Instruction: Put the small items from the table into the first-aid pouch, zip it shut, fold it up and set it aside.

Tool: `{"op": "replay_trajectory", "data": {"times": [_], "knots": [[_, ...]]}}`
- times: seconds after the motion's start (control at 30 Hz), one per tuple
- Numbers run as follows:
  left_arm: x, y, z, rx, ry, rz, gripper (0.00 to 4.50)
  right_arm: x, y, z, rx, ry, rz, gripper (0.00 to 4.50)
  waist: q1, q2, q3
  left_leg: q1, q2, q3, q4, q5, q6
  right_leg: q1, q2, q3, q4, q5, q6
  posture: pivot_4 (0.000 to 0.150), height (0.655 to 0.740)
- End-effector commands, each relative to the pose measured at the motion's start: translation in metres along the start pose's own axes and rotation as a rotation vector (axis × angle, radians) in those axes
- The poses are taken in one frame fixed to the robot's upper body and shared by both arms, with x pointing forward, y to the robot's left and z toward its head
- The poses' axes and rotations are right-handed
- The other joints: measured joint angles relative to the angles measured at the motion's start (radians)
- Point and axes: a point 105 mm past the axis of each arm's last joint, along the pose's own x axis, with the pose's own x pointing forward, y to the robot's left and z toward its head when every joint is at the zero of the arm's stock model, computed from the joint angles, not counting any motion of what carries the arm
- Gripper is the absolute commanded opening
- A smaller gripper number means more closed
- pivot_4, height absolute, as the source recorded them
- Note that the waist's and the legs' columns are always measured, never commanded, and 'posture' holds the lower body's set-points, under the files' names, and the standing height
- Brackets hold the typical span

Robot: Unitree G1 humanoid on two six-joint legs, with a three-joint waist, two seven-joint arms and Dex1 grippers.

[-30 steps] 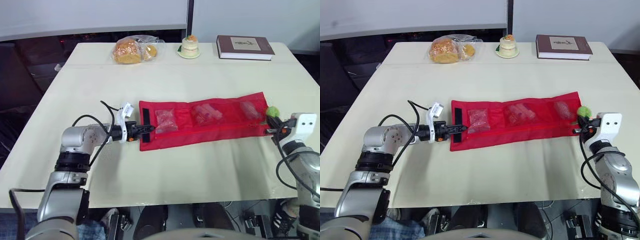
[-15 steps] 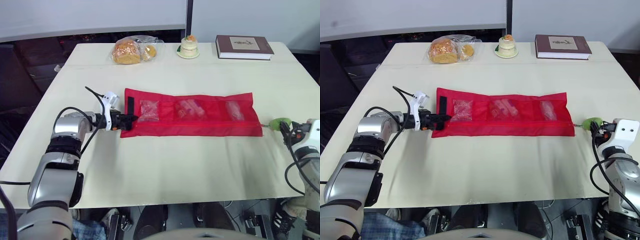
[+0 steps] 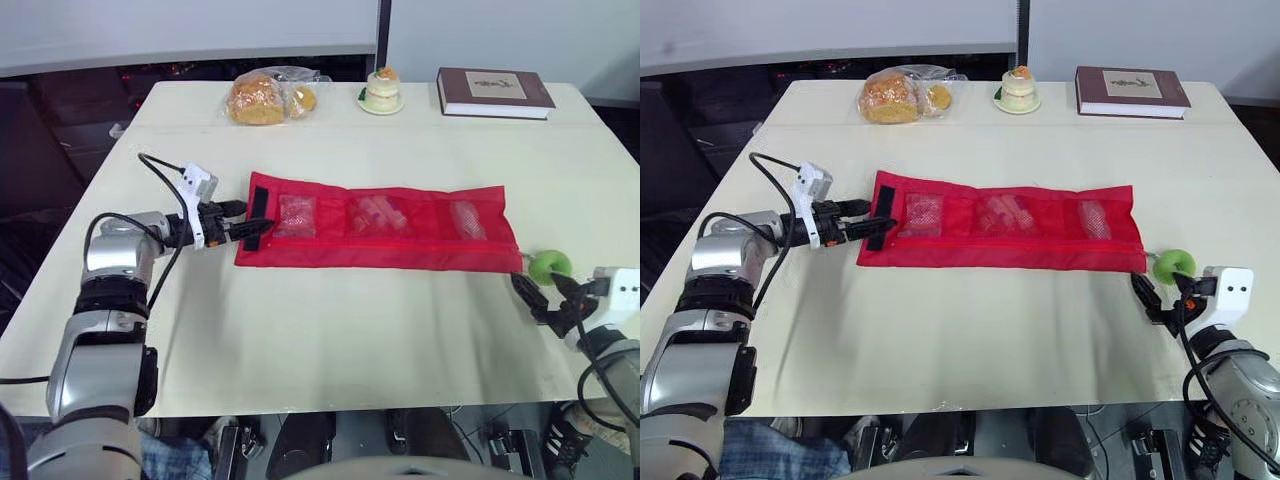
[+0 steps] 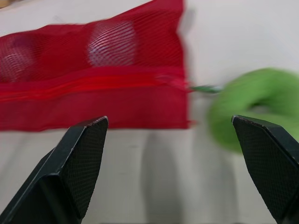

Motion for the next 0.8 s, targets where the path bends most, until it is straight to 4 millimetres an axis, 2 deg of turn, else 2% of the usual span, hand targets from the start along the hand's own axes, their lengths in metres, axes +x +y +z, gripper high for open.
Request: {"op": "replay_trajectory", "data": {"times": [0.03, 0.2, 0.3, 0.57, 0.8], "knots": [[-0.006, -0.028, 0.032, 0.155, -0.083, -0.132, 4.44, 0.004, 0.002, 0.003, -0.001, -0.005, -0.021, 4.50, 0.005, 0.000, 0.000, 0.000, 0.000, 0.000, 0.000, 0.000, 0.000, 0.000, 0.000, 0.000, 0.000, 0.000, 0.000, 0.150, 0.7400], [0.000, -0.075, 0.041, 0.271, -0.090, -0.340, 4.44, 0.017, 0.005, -0.004, 0.084, 0.013, -0.040, 4.50, 0.016, 0.000, 0.000, -0.006, 0.000, -0.001, 0.002, 0.000, 0.000, -0.005, 0.000, 0.000, 0.000, 0.000, 0.000, 0.150, 0.7400], [0.000, -0.095, 0.043, 0.297, -0.074, -0.422, 4.44, 0.025, 0.005, -0.003, 0.094, 0.010, -0.050, 4.50, 0.017, 0.000, 0.000, -0.006, 0.000, -0.001, 0.003, 0.000, 0.000, -0.005, 0.000, -0.001, 0.000, 0.000, 0.000, 0.150, 0.7400], [-0.007, -0.126, 0.059, 0.321, -0.084, -0.547, 4.44, 0.038, 0.014, -0.007, 0.186, 0.024, -0.035, 4.50, 0.011, -0.001, 0.000, -0.005, 0.001, 0.000, 0.004, 0.000, 0.000, -0.005, 0.003, 0.000, 0.001, 0.000, 0.000, 0.150, 0.7400], [-0.012, -0.134, 0.066, 0.317, -0.097, -0.566, 4.44, 0.039, 0.017, -0.006, 0.202, 0.027, -0.022, 4.50, 0.010, -0.001, 0.000, -0.004, 0.001, 0.000, 0.004, 0.000, 0.000, -0.004, 0.004, 0.000, 0.002, 0.000, 0.000, 0.150, 0.7400]]}}
